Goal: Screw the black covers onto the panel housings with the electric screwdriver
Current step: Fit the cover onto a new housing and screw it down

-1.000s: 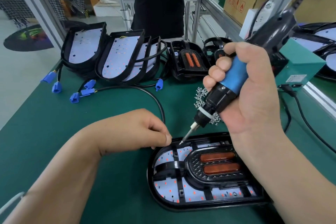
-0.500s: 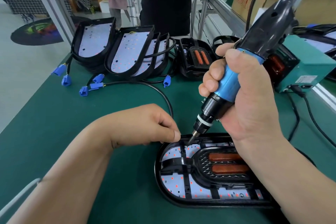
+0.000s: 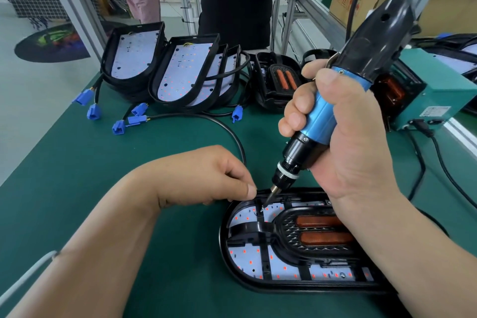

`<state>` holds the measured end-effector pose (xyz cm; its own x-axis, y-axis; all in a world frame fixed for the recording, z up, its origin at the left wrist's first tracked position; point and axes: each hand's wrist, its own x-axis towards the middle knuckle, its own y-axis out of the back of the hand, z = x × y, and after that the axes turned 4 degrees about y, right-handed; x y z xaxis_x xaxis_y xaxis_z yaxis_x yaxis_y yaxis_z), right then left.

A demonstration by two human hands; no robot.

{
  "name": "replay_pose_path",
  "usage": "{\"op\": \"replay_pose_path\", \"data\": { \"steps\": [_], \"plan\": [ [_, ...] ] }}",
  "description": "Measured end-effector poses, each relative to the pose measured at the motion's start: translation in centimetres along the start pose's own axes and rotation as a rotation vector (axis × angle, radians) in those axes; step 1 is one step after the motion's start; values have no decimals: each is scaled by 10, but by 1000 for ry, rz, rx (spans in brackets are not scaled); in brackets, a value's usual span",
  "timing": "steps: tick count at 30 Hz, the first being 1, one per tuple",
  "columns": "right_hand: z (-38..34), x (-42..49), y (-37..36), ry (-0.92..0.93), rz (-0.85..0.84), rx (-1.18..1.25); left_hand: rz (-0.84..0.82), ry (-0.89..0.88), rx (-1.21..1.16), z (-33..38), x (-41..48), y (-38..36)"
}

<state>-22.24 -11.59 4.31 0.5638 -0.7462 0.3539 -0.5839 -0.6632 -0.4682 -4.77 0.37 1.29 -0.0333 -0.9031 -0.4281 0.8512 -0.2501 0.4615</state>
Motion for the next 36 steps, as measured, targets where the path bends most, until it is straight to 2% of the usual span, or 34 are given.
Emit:
{"op": "replay_pose_path", "data": {
  "steps": [7, 30, 36],
  "plan": [
    [1, -1, -1, 2, -48, -14, -5, -4, -13, 0, 0, -1],
    [1, 0, -4, -38, -472, 54, 17, -9, 31, 2, 0, 1],
    [5, 2, 3, -26, -351, 84, 9, 4, 23, 1, 1, 1]
  ]
}}
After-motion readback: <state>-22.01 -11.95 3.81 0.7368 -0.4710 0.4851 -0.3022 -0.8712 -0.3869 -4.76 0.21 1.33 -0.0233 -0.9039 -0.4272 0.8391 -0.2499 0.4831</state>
